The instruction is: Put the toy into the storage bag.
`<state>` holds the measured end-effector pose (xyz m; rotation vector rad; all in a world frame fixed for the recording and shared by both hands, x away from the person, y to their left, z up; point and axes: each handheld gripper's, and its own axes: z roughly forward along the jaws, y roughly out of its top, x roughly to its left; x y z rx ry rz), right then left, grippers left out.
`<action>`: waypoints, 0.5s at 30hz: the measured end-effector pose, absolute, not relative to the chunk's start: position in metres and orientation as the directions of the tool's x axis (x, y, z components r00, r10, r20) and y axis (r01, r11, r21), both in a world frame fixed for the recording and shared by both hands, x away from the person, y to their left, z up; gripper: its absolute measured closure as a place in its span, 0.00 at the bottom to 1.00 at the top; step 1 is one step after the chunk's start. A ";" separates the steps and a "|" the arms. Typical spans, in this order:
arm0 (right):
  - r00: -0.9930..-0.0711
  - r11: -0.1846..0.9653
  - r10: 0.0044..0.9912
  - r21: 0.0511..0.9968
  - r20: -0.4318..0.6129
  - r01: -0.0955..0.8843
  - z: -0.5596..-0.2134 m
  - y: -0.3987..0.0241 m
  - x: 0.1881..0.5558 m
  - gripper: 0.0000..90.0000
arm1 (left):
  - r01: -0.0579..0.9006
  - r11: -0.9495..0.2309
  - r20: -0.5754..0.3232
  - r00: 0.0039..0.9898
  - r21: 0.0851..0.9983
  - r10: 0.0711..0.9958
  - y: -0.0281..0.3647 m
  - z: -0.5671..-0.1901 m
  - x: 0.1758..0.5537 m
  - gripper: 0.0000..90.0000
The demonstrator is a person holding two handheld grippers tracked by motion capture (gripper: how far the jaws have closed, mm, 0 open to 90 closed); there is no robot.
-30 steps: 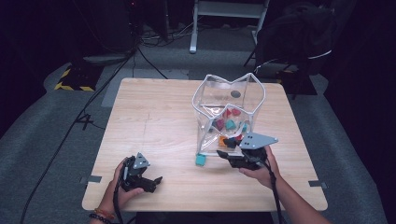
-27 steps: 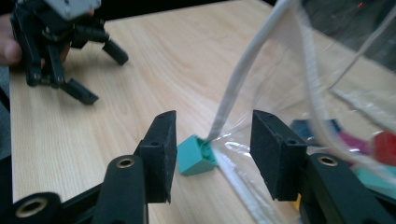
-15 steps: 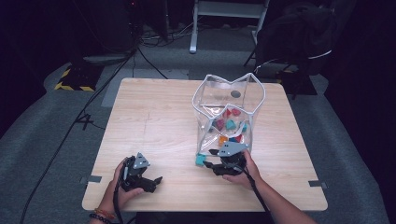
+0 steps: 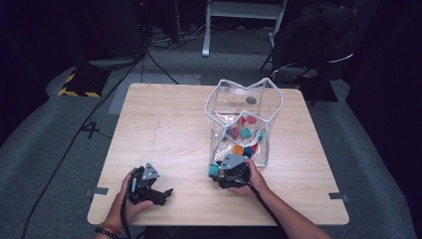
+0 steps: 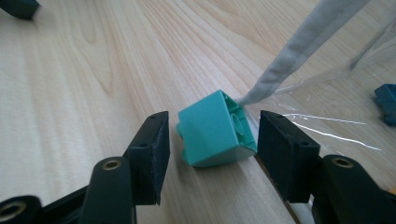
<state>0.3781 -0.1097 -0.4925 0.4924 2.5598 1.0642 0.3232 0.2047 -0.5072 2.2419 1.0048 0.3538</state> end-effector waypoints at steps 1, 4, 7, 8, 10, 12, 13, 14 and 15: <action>-0.886 0.663 0.434 0.723 -0.162 0.193 -0.494 -0.109 0.379 0.50 | 0.568 -0.496 -0.018 0.670 0.657 0.742 0.205 -0.507 0.323 0.00; -0.884 0.662 0.441 0.721 -0.154 0.204 -0.498 -0.107 0.383 0.49 | 0.567 -0.497 -0.018 0.671 0.657 0.742 0.205 -0.507 0.323 0.00; -0.885 0.656 0.443 0.724 -0.141 0.214 -0.499 -0.105 0.386 0.53 | 0.567 -0.497 -0.018 0.670 0.657 0.742 0.205 -0.507 0.323 0.00; -0.887 0.655 0.440 0.725 -0.138 0.212 -0.499 -0.105 0.386 0.53 | 0.567 -0.497 -0.018 0.670 0.657 0.742 0.205 -0.507 0.323 0.00; -0.892 0.655 0.431 0.727 -0.135 0.207 -0.499 -0.104 0.385 0.53 | 0.567 -0.497 -0.018 0.670 0.657 0.742 0.205 -0.507 0.323 0.00; -0.896 0.650 0.427 0.731 -0.123 0.209 -0.499 -0.104 0.385 0.54 | 0.567 -0.497 -0.018 0.670 0.657 0.742 0.205 -0.507 0.323 0.00; -0.896 0.650 0.426 0.731 -0.125 0.208 -0.499 -0.104 0.384 0.54 | 0.568 -0.496 -0.018 0.670 0.657 0.742 0.205 -0.507 0.323 0.00; -0.897 0.649 0.426 0.731 -0.121 0.209 -0.499 -0.105 0.384 0.54 | 0.568 -0.496 -0.019 0.670 0.657 0.742 0.205 -0.507 0.323 0.00; -0.898 0.648 0.425 0.731 -0.114 0.213 -0.499 -0.105 0.383 0.54 | 0.568 -0.496 -0.019 0.670 0.657 0.742 0.205 -0.507 0.323 0.00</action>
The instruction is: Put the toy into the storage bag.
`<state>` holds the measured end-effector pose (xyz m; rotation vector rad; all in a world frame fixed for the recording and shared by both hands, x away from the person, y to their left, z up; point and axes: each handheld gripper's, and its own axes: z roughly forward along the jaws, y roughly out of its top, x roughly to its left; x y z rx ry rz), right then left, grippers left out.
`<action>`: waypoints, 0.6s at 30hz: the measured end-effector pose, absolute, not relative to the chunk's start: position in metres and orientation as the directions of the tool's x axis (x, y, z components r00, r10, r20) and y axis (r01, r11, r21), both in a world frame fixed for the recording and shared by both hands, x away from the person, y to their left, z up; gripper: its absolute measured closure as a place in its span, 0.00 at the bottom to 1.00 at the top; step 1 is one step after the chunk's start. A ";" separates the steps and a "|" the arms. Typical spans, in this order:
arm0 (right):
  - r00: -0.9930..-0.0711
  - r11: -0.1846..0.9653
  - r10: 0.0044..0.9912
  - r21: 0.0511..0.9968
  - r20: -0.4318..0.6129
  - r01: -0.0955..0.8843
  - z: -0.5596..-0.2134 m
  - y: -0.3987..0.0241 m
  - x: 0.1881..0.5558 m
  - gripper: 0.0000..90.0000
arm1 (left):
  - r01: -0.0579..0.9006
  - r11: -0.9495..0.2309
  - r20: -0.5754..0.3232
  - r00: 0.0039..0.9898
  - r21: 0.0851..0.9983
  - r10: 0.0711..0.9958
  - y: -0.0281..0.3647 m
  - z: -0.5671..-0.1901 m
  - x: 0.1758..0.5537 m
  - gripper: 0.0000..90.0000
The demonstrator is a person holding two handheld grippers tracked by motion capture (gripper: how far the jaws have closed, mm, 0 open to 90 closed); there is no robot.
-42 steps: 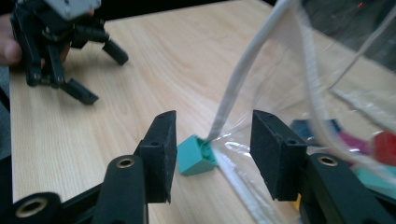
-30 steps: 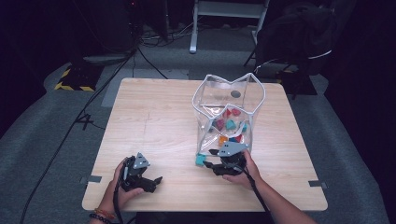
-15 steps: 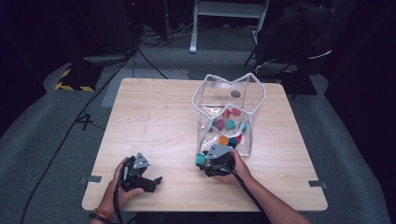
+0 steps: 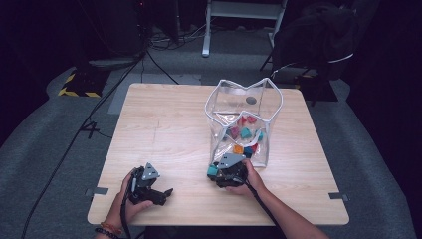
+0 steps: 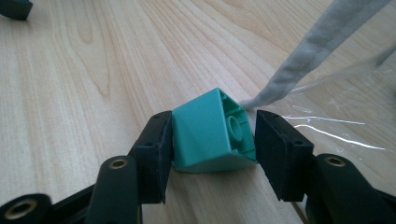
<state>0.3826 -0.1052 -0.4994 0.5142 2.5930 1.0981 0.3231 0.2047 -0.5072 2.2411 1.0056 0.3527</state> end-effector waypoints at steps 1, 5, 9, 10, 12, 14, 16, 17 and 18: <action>-0.899 0.647 0.424 0.731 -0.109 0.216 -0.499 -0.106 0.382 0.54 | 0.568 -0.496 -0.018 0.670 0.657 0.742 0.205 -0.507 0.323 0.00; -0.899 0.638 0.429 0.733 -0.087 0.233 -0.498 -0.112 0.379 0.54 | 0.567 -0.497 -0.017 0.670 0.657 0.742 0.205 -0.507 0.323 0.00; -0.898 0.626 0.434 0.740 -0.070 0.245 -0.497 -0.122 0.377 0.54 | 0.568 -0.496 -0.019 0.670 0.657 0.742 0.205 -0.507 0.323 0.00; -0.898 0.622 0.435 0.743 -0.066 0.247 -0.496 -0.124 0.377 0.54 | 0.567 -0.497 -0.018 0.670 0.657 0.742 0.205 -0.507 0.323 0.00; -0.896 0.609 0.441 0.752 -0.056 0.253 -0.493 -0.130 0.376 0.54 | 0.567 -0.497 -0.018 0.670 0.657 0.742 0.205 -0.507 0.323 0.00; -0.896 0.602 0.442 0.757 -0.050 0.255 -0.490 -0.135 0.375 0.54 | 0.567 -0.497 -0.018 0.670 0.657 0.742 0.205 -0.507 0.323 0.00; -0.894 0.598 0.445 0.759 -0.048 0.257 -0.490 -0.139 0.375 0.54 | 0.568 -0.496 -0.019 0.670 0.657 0.742 0.205 -0.507 0.323 0.00; -0.895 0.599 0.445 0.757 -0.041 0.263 -0.490 -0.140 0.376 0.54 | 0.567 -0.497 -0.017 0.670 0.657 0.742 0.205 -0.507 0.323 0.00; -0.894 0.606 0.446 0.751 -0.046 0.263 -0.490 -0.142 0.376 0.54 | 0.568 -0.496 -0.018 0.670 0.657 0.742 0.205 -0.507 0.323 0.00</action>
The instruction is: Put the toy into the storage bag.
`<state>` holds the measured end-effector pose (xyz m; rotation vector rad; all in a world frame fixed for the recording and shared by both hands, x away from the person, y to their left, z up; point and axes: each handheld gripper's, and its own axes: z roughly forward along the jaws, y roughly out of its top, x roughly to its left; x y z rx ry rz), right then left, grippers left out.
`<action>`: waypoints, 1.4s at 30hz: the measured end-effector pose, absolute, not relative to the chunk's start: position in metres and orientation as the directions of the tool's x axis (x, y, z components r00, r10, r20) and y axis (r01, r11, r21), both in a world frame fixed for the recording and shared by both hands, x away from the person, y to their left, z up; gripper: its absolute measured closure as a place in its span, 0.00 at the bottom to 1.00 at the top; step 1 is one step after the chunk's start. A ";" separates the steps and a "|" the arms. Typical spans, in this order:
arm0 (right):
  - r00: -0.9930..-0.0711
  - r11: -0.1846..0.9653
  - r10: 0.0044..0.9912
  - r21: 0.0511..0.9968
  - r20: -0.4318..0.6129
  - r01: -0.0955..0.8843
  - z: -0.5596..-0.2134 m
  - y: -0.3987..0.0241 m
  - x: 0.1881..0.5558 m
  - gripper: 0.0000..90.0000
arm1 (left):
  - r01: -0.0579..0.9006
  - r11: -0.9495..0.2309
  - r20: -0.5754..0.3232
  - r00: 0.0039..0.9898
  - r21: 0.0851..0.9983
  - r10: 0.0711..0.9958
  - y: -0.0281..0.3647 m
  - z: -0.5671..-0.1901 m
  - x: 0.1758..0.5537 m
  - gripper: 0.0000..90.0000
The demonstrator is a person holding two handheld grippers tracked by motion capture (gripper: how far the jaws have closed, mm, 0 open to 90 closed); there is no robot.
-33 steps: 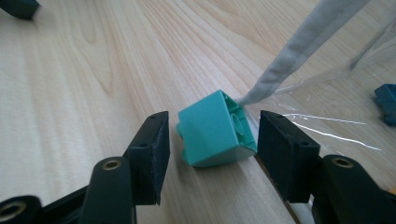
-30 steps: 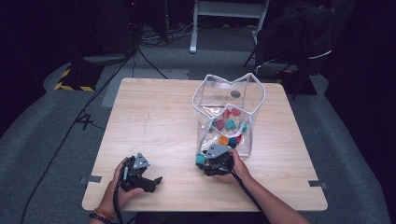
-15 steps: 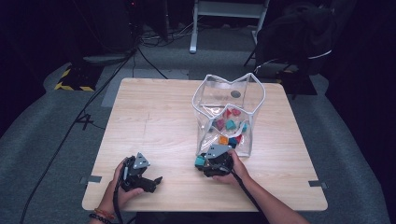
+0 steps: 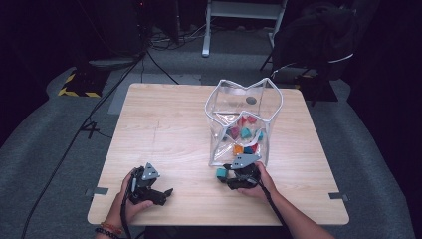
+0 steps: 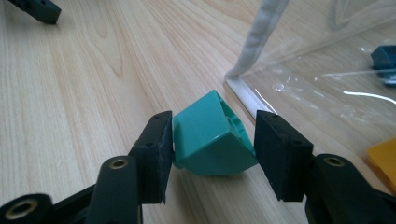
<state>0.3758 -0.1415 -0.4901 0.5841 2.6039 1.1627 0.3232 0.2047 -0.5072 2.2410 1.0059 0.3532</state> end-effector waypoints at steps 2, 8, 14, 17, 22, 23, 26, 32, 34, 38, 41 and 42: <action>-0.892 0.602 0.450 0.754 -0.048 0.263 -0.489 -0.144 0.375 0.54 | 0.567 -0.497 -0.018 0.670 0.657 0.742 0.205 -0.507 0.323 0.00; -0.888 0.565 0.457 0.786 -0.044 0.252 -0.476 -0.153 0.371 0.54 | 0.568 -0.496 -0.018 0.670 0.657 0.742 0.205 -0.507 0.323 0.00; -0.877 0.508 0.479 0.826 -0.036 0.244 -0.463 -0.168 0.362 0.60 | 0.567 -0.497 -0.018 0.670 0.657 0.742 0.205 -0.507 0.323 0.00; -0.869 0.498 0.492 0.835 -0.048 0.235 -0.458 -0.174 0.360 0.61 | 0.567 -0.497 -0.017 0.670 0.657 0.742 0.205 -0.507 0.323 0.00; -0.855 0.464 0.516 0.856 -0.049 0.230 -0.450 -0.184 0.359 0.62 | 0.568 -0.496 -0.018 0.670 0.657 0.742 0.205 -0.507 0.323 0.00; -0.855 0.464 0.516 0.856 -0.049 0.230 -0.450 -0.184 0.359 0.62 | 0.568 -0.496 -0.018 0.670 0.657 0.742 0.205 -0.507 0.323 0.00; -0.847 0.427 0.529 0.880 -0.057 0.207 -0.433 -0.193 0.354 0.62 | 0.567 -0.497 -0.017 0.670 0.657 0.742 0.205 -0.507 0.323 0.00; -0.827 0.383 0.554 0.911 -0.093 0.155 -0.398 -0.210 0.345 0.62 | 0.567 -0.497 -0.017 0.670 0.657 0.742 0.205 -0.507 0.323 0.00; -0.820 0.374 0.562 0.918 -0.110 0.133 -0.387 -0.214 0.343 0.62 | 0.567 -0.497 -0.017 0.670 0.657 0.742 0.205 -0.507 0.323 0.00; -0.806 0.359 0.577 0.927 -0.131 0.107 -0.368 -0.221 0.344 0.62 | 0.567 -0.497 -0.018 0.670 0.657 0.742 0.205 -0.507 0.323 0.00; -0.793 0.347 0.590 0.934 -0.148 0.085 -0.353 -0.226 0.346 0.62 | 0.567 -0.497 -0.017 0.670 0.657 0.742 0.205 -0.507 0.323 0.00; -0.790 0.345 0.595 0.935 -0.150 0.082 -0.349 -0.227 0.346 0.62 | 0.565 -0.499 -0.014 0.671 0.657 0.741 0.205 -0.507 0.323 0.00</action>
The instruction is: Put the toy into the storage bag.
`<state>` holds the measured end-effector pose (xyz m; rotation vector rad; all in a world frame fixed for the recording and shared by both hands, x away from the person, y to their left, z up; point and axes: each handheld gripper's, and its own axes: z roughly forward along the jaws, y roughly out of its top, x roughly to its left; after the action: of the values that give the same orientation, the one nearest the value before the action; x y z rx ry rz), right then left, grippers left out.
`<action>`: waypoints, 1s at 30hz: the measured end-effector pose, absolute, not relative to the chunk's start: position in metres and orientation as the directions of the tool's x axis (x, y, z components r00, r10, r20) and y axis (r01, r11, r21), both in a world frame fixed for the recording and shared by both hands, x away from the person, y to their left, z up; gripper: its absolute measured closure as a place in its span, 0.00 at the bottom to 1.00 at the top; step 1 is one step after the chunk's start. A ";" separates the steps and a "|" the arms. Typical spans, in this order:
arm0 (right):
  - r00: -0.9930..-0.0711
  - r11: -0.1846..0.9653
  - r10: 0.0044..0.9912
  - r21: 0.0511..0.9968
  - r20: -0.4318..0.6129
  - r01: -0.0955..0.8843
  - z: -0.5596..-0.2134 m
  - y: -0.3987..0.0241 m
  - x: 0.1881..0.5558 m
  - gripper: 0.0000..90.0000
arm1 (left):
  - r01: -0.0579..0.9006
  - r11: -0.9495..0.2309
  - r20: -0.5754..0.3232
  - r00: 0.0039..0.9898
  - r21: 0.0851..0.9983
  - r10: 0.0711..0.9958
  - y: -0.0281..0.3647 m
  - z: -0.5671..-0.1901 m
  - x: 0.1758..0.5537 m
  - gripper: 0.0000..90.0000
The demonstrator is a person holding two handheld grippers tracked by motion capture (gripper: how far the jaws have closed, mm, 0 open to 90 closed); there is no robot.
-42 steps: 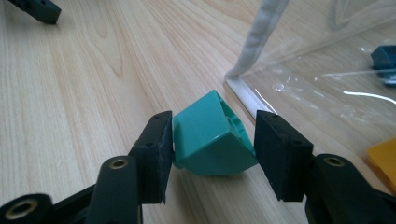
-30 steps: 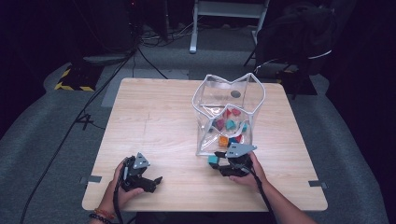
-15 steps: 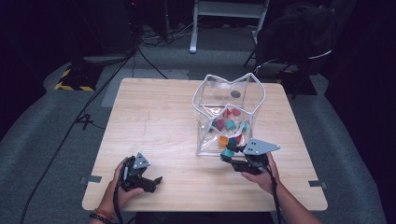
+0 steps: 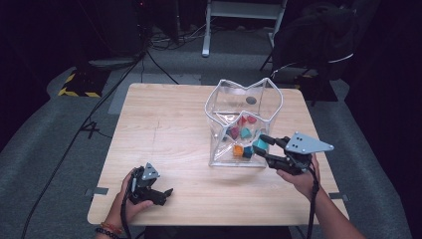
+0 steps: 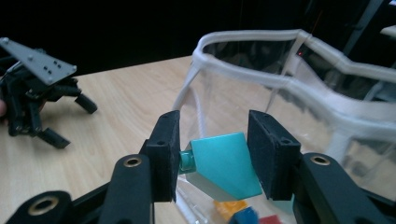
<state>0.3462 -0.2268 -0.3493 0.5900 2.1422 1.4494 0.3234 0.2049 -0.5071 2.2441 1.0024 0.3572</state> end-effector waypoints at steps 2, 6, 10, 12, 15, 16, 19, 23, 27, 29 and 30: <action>-0.780 0.332 0.607 0.940 -0.152 0.075 -0.340 -0.230 0.349 0.62 | 0.567 -0.497 -0.017 0.671 0.657 0.742 0.205 -0.507 0.323 0.00; -0.761 0.316 0.628 0.947 -0.162 0.059 -0.322 -0.234 0.357 0.62 | 0.567 -0.497 -0.018 0.670 0.657 0.742 0.205 -0.507 0.323 0.00; -0.733 0.312 0.657 0.949 -0.178 0.049 -0.309 -0.236 0.369 0.62 | 0.567 -0.497 -0.018 0.670 0.657 0.742 0.205 -0.507 0.323 0.00; -0.723 0.312 0.668 0.948 -0.177 0.057 -0.304 -0.236 0.377 0.62 | 0.567 -0.497 -0.018 0.670 0.657 0.742 0.205 -0.507 0.323 0.00; -0.708 0.320 0.682 0.945 -0.184 0.062 -0.300 -0.233 0.386 0.62 | 0.567 -0.497 -0.018 0.671 0.657 0.742 0.205 -0.507 0.323 0.00; -0.701 0.325 0.688 0.943 -0.188 0.067 -0.300 -0.232 0.391 0.62 | 0.567 -0.497 -0.017 0.671 0.657 0.742 0.205 -0.507 0.323 0.00; -0.691 0.335 0.697 0.939 -0.191 0.078 -0.300 -0.229 0.400 0.62 | 0.567 -0.497 -0.017 0.671 0.657 0.742 0.205 -0.507 0.323 0.00; -0.674 0.345 0.713 0.933 -0.191 0.100 -0.302 -0.226 0.414 0.62 | 0.567 -0.497 -0.018 0.670 0.657 0.742 0.205 -0.507 0.323 0.00; -0.658 0.347 0.731 0.929 -0.183 0.127 -0.303 -0.223 0.427 0.62 | 0.567 -0.497 -0.017 0.670 0.657 0.742 0.205 -0.507 0.323 0.00; -0.655 0.343 0.737 0.928 -0.170 0.145 -0.305 -0.223 0.435 0.62 | 0.567 -0.497 -0.018 0.670 0.657 0.742 0.205 -0.507 0.323 0.00; -0.654 0.342 0.738 0.928 -0.166 0.150 -0.306 -0.222 0.437 0.62 | 0.567 -0.497 -0.018 0.670 0.657 0.742 0.205 -0.507 0.323 0.00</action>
<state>0.4367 -0.2223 -0.3058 0.7734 2.0283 1.3140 0.3233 0.2047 -0.5072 2.2417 1.0048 0.3536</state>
